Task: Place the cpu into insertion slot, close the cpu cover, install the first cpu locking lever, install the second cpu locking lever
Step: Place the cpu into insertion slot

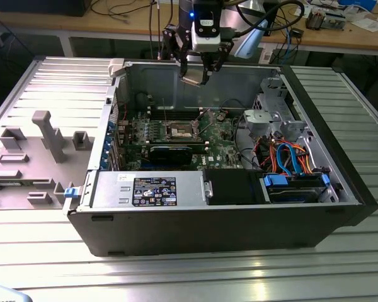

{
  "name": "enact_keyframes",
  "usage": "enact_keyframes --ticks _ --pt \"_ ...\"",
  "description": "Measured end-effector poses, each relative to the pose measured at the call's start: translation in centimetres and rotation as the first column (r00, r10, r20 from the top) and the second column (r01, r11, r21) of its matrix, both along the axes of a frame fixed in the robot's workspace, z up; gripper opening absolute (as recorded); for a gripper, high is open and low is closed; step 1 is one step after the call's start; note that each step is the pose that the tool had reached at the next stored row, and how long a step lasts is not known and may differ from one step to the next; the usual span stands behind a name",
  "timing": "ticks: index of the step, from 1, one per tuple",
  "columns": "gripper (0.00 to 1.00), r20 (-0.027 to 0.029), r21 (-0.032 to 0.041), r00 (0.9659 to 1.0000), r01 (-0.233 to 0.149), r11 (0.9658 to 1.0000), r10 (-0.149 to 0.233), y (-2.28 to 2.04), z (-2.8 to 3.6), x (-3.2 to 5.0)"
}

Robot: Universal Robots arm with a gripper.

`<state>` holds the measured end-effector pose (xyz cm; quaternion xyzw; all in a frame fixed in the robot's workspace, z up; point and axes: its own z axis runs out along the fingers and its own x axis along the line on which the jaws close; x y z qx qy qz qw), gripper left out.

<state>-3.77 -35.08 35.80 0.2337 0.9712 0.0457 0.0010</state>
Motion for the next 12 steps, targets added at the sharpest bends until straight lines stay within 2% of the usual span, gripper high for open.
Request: enact_keyframes --ticks 12 --pt "0.55 0.0000 0.0000 0.9996 0.029 0.9996 -0.029 0.00 -0.01 0.00"
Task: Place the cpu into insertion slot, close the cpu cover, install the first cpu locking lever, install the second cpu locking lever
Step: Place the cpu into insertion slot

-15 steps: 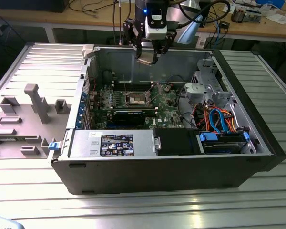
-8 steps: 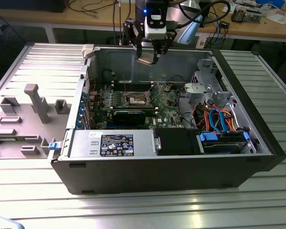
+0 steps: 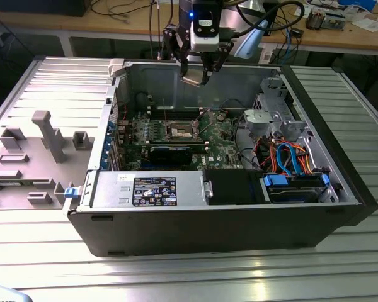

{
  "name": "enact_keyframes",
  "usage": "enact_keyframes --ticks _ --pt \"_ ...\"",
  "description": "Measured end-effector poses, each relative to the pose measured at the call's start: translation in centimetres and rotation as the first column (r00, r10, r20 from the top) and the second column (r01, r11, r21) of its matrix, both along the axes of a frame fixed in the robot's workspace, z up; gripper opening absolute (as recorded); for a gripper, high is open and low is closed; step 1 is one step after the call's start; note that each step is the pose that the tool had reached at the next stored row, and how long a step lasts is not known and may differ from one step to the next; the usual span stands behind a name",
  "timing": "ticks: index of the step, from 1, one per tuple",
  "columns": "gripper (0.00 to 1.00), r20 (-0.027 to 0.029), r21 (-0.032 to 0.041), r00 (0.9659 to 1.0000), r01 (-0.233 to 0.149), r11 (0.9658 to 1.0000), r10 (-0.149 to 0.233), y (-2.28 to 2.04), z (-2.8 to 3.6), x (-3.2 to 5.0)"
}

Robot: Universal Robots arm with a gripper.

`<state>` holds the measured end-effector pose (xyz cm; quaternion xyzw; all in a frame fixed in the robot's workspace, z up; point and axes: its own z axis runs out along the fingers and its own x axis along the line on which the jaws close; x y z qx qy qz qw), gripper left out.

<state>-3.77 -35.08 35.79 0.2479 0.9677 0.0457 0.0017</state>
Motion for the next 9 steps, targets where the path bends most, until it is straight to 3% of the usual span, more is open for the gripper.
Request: enact_keyframes --ticks 9 --pt "0.55 0.0001 0.0000 0.9998 0.021 0.9998 -0.021 0.00 0.00 0.00"
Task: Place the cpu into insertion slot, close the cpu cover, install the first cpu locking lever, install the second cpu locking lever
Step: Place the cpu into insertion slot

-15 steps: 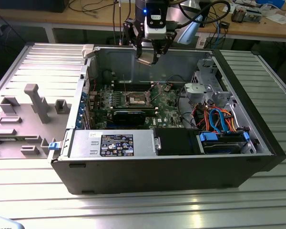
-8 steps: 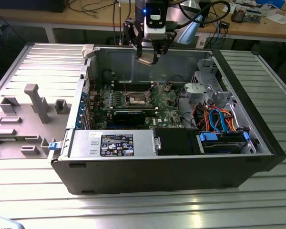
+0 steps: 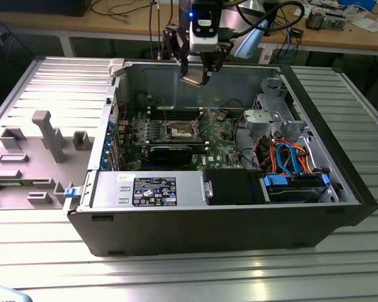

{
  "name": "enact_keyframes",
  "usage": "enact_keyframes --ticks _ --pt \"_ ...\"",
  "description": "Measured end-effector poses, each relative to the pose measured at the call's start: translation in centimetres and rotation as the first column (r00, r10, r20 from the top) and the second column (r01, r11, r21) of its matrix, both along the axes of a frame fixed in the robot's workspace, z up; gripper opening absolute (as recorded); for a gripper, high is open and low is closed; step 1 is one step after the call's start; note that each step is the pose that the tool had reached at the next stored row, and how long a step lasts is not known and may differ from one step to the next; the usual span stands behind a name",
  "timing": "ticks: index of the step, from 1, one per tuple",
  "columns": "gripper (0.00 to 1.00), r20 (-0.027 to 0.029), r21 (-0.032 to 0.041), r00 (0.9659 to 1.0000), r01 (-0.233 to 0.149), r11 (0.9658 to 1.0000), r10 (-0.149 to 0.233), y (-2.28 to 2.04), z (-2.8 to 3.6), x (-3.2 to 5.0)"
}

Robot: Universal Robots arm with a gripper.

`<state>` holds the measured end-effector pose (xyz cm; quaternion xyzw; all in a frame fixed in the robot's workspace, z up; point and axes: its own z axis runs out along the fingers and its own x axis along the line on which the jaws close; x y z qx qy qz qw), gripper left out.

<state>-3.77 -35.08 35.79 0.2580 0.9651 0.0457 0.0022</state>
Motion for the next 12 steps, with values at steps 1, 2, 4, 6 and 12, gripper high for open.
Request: enact_keyframes --ticks 1,2,4,6,12 --pt "0.55 -0.0001 0.0000 1.0000 0.002 1.0000 -0.002 0.00 0.00 0.00" --pt "0.55 -0.0001 0.0000 1.0000 0.003 1.0000 -0.003 0.00 0.00 0.00" --pt "0.55 -0.0001 0.0000 1.0000 0.009 1.0000 -0.009 0.00 0.00 0.00" --pt "0.55 0.0000 0.0000 0.9999 0.013 0.9999 -0.013 0.00 0.00 0.00" --pt "0.55 -0.0001 0.0000 0.9997 0.023 0.9997 -0.023 0.00 0.00 0.00"
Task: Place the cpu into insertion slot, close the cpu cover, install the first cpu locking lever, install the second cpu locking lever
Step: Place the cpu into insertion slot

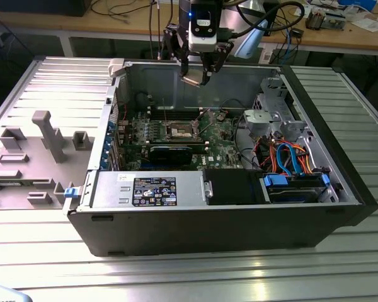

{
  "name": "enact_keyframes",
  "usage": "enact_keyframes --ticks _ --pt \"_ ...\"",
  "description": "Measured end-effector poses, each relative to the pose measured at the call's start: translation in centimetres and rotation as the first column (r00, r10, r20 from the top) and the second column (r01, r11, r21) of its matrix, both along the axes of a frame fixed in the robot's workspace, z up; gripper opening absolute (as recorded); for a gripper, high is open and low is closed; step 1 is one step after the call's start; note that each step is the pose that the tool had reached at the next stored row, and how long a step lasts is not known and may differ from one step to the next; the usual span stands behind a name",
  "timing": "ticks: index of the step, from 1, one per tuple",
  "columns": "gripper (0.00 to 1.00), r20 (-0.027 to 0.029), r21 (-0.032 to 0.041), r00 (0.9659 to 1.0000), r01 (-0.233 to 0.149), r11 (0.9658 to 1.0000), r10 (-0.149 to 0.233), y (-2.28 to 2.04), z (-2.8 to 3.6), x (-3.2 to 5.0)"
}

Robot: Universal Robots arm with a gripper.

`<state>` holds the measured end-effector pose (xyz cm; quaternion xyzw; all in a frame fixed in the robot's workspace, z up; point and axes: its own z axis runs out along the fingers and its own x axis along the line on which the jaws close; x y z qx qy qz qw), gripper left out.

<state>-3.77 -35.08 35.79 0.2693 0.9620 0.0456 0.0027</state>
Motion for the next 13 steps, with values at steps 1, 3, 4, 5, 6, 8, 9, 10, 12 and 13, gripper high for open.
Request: enact_keyframes --ticks 1,3,4,5,6,8,9,10,12,13 --pt "0.55 0.0000 0.0000 1.0000 0.002 1.0000 -0.002 0.00 0.00 0.00" --pt "0.55 0.0000 0.0000 1.0000 0.005 1.0000 -0.005 0.00 0.00 0.00" --pt "0.55 0.0000 0.0000 1.0000 0.008 1.0000 -0.008 0.00 0.00 0.00" --pt "0.55 0.0000 0.0000 0.9999 0.010 0.9999 -0.010 0.00 0.00 0.00" --pt "0.55 0.0000 0.0000 0.9999 0.012 0.9999 -0.012 0.00 0.00 0.00" --pt "0.55 0.0000 0.0000 0.9999 0.017 0.9999 -0.017 0.00 0.00 0.00" --pt "0.55 0.0000 0.0000 0.9998 0.019 0.9998 -0.019 0.00 0.00 0.00" --pt "0.55 0.0000 0.0000 0.9998 0.021 0.9998 -0.021 0.00 0.00 0.00" --pt "0.55 0.0000 0.0001 0.9996 0.027 0.9996 -0.027 0.00 0.00 0.00" --pt "0.55 0.0000 0.0000 0.9996 0.029 0.9996 -0.029 0.00 0.00 0.00"
